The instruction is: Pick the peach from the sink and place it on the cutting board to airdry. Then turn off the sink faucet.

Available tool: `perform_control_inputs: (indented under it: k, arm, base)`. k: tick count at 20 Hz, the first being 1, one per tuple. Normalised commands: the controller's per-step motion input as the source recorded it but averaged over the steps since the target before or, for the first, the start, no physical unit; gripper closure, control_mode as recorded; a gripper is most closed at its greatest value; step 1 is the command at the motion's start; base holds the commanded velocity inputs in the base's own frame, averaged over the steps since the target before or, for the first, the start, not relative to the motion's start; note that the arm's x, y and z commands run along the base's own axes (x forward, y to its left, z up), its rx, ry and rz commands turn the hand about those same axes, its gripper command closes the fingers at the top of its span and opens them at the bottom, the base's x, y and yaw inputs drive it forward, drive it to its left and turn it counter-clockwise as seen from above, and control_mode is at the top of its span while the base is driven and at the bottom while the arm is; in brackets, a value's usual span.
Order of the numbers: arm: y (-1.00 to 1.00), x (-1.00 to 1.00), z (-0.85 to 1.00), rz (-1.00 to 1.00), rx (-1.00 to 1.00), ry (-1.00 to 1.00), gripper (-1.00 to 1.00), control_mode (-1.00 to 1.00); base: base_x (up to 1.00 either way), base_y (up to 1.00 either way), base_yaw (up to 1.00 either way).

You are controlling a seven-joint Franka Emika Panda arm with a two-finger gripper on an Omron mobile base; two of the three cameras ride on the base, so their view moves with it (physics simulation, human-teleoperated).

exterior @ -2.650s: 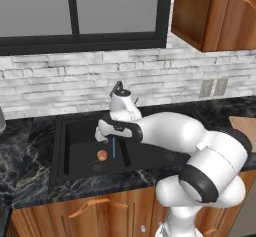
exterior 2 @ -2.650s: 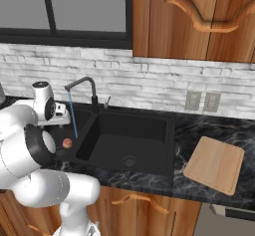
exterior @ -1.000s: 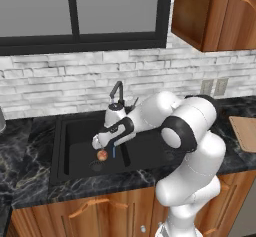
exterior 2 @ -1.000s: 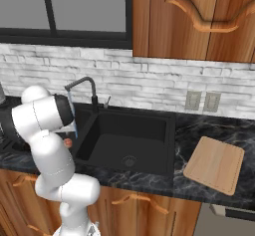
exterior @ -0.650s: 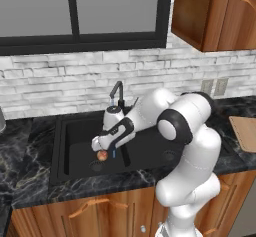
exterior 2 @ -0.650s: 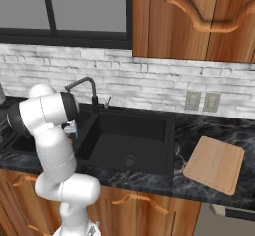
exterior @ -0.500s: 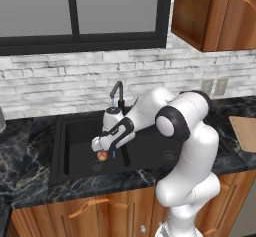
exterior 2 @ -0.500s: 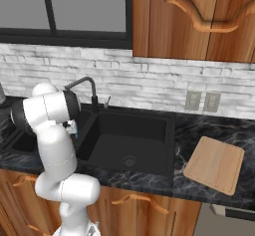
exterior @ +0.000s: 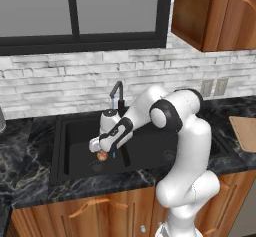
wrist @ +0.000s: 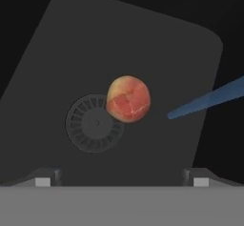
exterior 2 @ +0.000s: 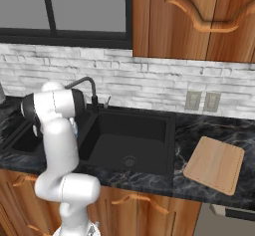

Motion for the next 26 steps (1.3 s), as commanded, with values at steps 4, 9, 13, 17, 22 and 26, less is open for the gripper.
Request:
perform_control_inputs:
  k: [4, 9, 13, 17, 22, 26]
  arm:
    - [0.01, 0.11, -0.19, 0.0, -0.03, 0.0, -1.0, -1.0]
    - [0.0, 0.18, -0.23, -0.01, -0.02, 0.01, -1.0, -1.0]
    - [0.02, 0.21, -0.23, 0.0, -0.01, 0.01, -1.0, -1.0]
    - [0.08, 0.27, -0.19, 0.0, 0.0, 0.01, -1.0, -1.0]
    - [0.06, 0.25, -0.17, 0.0, 0.0, 0.02, -1.0, -1.0]
    - [0.02, 0.2, -0.19, 0.0, 0.0, 0.02, -1.0, -1.0]
  base:
    - [0.0, 0.0, 0.0]
    - [0.0, 0.0, 0.0]
    - [0.0, 0.0, 0.0]
    - [0.0, 0.0, 0.0]
    - [0.0, 0.0, 0.0]
    - [0.0, 0.0, 0.0]
